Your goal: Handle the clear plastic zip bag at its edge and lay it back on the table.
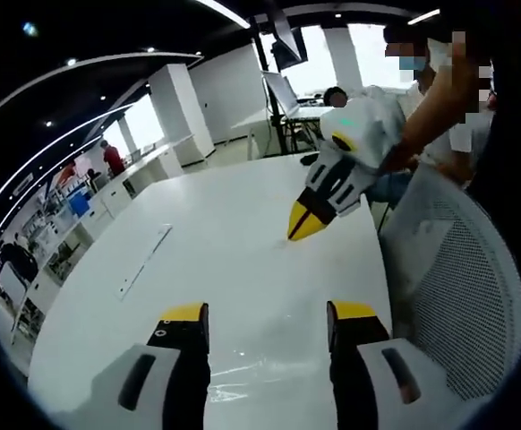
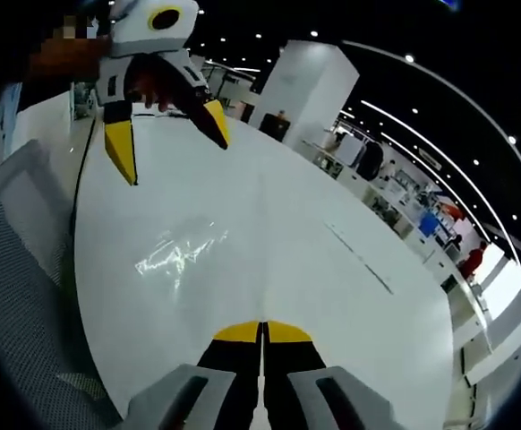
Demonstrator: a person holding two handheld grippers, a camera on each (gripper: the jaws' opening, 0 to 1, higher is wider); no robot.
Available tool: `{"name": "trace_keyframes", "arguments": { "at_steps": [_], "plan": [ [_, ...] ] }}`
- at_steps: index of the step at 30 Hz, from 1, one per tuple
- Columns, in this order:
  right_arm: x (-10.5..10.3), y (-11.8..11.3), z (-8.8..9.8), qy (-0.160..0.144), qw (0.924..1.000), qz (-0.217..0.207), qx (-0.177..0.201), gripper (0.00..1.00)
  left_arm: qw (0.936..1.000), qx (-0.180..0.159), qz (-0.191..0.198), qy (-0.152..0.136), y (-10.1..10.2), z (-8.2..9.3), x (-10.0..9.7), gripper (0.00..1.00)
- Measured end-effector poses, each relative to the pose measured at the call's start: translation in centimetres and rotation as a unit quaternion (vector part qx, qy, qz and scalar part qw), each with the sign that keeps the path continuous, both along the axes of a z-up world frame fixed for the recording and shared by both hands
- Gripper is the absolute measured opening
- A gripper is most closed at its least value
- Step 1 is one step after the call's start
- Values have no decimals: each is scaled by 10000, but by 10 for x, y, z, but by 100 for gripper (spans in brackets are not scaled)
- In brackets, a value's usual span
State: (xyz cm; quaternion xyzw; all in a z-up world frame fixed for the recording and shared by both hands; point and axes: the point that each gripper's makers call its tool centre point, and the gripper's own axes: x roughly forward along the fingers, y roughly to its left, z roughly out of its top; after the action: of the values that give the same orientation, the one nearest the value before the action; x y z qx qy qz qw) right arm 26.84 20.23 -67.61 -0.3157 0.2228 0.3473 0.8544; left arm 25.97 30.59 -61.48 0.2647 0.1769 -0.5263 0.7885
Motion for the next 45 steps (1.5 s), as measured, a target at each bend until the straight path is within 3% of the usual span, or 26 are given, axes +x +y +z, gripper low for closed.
{"name": "trace_keyframes", "arguments": {
  "at_steps": [28,45],
  "plan": [
    [-4,11,5,-236,9986,357,-313,0,9985,327,-378,-204,-18,-7,21,42],
    [-7,14,6,-415,9951,632,-637,0,9948,713,-703,-208,-19,-20,26,20]
  ]
}}
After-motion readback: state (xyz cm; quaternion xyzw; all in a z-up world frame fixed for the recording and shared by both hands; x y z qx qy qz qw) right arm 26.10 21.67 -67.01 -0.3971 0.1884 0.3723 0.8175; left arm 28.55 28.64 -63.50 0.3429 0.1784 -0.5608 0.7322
